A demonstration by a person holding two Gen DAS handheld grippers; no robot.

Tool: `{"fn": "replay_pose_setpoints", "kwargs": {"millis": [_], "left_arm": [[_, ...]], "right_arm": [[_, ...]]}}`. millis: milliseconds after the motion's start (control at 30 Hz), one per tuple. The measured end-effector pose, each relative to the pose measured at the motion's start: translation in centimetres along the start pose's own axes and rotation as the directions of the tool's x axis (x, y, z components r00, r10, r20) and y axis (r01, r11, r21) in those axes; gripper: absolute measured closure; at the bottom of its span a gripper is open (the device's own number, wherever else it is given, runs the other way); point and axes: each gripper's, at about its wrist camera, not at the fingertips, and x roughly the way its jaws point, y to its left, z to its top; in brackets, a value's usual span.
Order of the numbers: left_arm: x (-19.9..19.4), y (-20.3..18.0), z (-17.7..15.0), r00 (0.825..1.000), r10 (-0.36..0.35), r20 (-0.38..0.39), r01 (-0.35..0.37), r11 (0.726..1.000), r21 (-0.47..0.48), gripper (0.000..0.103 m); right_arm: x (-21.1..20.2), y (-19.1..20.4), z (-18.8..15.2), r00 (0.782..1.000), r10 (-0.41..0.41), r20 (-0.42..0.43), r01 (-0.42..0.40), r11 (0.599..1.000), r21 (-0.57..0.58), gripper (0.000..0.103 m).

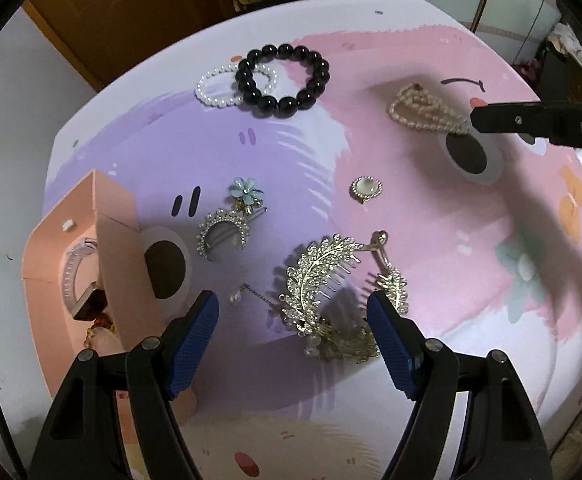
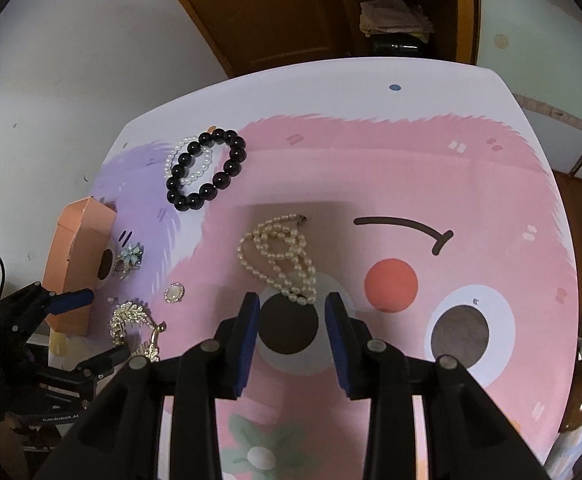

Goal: Organize jewelry
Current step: 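Move the left tool to the silver leaf comb while the right tool approaches the pearl necklace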

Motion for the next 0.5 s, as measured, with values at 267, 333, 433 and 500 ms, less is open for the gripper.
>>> {"fn": "replay_pose_setpoints", "kwargs": {"millis": [267, 333, 433, 500], "left_arm": [[0.8, 0.6, 0.7, 1.0, -0.019, -0.009, 0.019, 1.0, -0.005, 0.028], [1.1, 1.0, 1.0, 0.999, -0.034, -0.018, 0.034, 0.999, -0.012, 0.029], [2.0, 1.6, 1.3, 0.998, -0.048, -0.04, 0.047, 0.999, -0.022, 0.037], [2.4, 2.2, 1.4, 0.997, -0.067, -0.048, 0.065, 0.997, -0.036, 0.038]], "right_arm": [[1.2, -0.1, 0.5, 1.0, -0.001, -0.005, 0.001, 1.0, -0.003, 0.069], [1.5, -0.1, 0.6, 1.0, -0.007, -0.006, 0.007, 1.0, -0.007, 0.069], [2.4, 0.2, 0.9, 1.0, -0.021, -0.008, 0.02, 0.999, -0.029, 0.068], [2.6, 0.6, 1.2, 0.999, -0.032, 0.007, 0.032, 0.998, -0.052, 0.063]]}}
